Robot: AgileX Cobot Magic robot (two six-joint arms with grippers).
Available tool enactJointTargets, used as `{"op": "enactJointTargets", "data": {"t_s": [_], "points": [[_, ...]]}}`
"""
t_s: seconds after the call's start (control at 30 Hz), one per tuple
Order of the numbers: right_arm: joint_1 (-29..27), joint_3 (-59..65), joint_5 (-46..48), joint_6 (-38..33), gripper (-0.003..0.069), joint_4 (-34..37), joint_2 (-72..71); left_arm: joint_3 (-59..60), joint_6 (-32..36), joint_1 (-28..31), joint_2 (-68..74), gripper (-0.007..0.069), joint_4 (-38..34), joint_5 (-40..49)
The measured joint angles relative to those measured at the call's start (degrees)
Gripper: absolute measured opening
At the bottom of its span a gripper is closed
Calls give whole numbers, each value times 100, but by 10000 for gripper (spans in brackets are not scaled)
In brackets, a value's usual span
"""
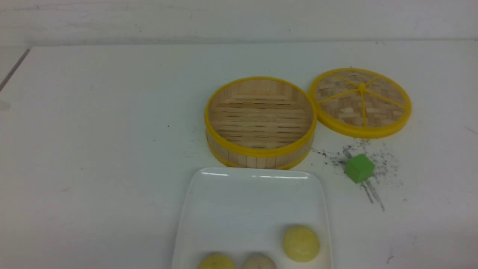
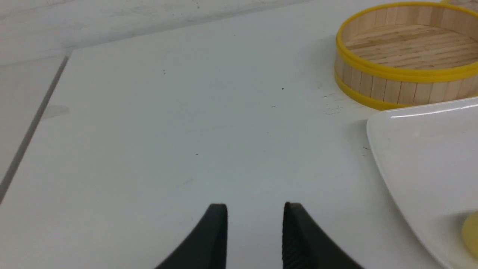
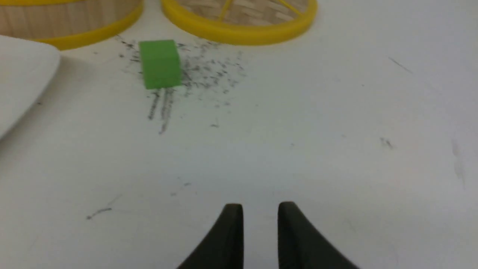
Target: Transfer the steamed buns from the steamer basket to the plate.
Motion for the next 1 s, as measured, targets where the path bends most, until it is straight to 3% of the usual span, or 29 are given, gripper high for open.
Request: {"op": "enactJointTargets", "data": {"t_s": [0.3, 1.0], "points": [[-635, 103, -308, 96, 181, -253, 0, 0, 0, 0, 0, 240, 117, 0], [-697, 103, -335, 121, 209, -105, 0, 0, 0, 0, 0, 240, 287, 0]]}}
